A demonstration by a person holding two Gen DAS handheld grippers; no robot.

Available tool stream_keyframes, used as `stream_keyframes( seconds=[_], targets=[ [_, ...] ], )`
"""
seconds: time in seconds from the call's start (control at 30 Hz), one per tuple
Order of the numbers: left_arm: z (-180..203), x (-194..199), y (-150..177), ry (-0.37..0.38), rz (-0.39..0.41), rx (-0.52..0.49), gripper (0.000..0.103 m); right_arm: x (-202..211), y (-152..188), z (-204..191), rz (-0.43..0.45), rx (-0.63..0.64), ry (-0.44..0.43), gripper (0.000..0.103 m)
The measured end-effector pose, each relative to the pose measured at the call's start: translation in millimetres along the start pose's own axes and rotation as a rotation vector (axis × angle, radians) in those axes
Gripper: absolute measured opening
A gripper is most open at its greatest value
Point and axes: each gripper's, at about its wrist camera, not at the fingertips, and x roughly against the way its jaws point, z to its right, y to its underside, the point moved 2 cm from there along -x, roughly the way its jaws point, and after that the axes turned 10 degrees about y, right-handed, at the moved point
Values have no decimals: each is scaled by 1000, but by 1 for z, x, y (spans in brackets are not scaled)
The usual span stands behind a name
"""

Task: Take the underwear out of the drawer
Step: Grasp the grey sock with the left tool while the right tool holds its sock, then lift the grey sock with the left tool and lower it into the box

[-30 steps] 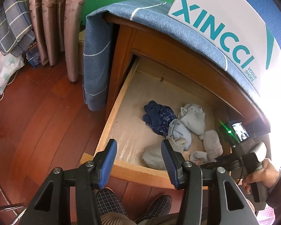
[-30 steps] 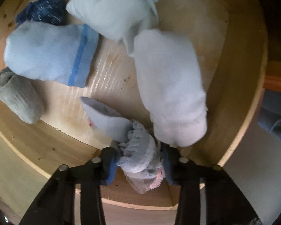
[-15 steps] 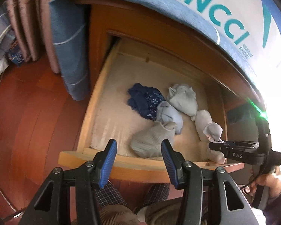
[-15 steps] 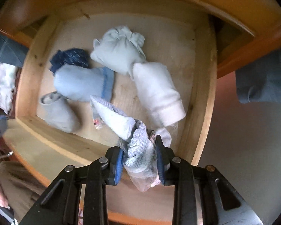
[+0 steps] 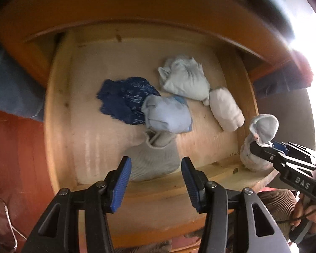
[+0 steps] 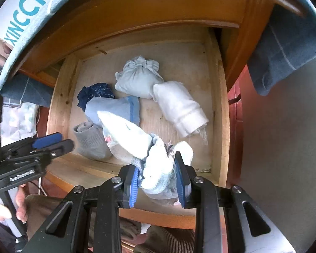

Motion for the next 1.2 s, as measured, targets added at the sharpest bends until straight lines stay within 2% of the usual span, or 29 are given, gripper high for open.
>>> stream_keyframes(
  seconds=[0.2,0.47,0.7,0.87,0.93,0.97,1.0,1.2],
  targets=[
    [-3,-28,-10,-7,-95,39,51,-4,-1,2,1,-32,-33,27],
    [-8,-50,-25,-42,-152,94,51,-8,-2,0,-10,-34,-51,27],
    [-19,-67,-35,-77,-195,133,59,-9,-1,1,-19,-40,-65,28],
    [-24,-74,-37,-84,-205,149,59,-11,-1,0,-26,-38,-69,28],
    [-22,-74,-36,-86,-195,132,55,-11,-2,0,-29,-39,-68,28],
    [-21,-75,-35,-83,-195,121,41,-11,-2,0,-30,-39,-70,28],
    [-21,-75,-33,-85,-195,111,37,-12,-2,0,-31,-39,-71,28],
    [-20,-69,-27,-78,-148,86,23,-12,-2,0,-28,-40,-65,28]
  ],
)
